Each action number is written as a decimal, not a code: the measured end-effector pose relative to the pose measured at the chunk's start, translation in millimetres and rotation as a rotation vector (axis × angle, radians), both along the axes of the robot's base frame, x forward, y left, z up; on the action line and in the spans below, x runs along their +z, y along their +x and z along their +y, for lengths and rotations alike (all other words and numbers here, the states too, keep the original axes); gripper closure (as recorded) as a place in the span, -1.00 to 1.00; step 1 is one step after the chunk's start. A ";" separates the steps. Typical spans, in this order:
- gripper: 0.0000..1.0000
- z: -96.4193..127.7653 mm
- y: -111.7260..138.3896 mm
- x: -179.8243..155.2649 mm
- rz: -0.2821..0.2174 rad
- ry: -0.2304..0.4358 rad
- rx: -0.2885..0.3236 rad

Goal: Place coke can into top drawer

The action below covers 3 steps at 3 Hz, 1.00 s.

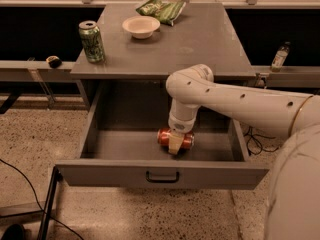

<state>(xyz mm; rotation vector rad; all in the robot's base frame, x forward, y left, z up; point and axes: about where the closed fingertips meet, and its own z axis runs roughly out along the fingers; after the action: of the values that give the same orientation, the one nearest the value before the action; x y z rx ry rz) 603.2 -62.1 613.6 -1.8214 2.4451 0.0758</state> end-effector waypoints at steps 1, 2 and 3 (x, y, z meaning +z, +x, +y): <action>-1.00 5.4 -10.0 23.7 -0.011 -0.033 0.041; -1.00 11.5 -17.3 41.7 -0.023 -0.014 0.093; -1.00 6.7 -21.8 56.3 -0.060 0.075 0.151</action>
Offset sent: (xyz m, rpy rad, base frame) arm -0.0252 0.0186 0.0680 0.0092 -0.0461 0.1611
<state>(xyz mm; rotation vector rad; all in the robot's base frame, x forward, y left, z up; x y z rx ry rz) 581.4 -55.4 669.9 -1.9435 2.2313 0.1194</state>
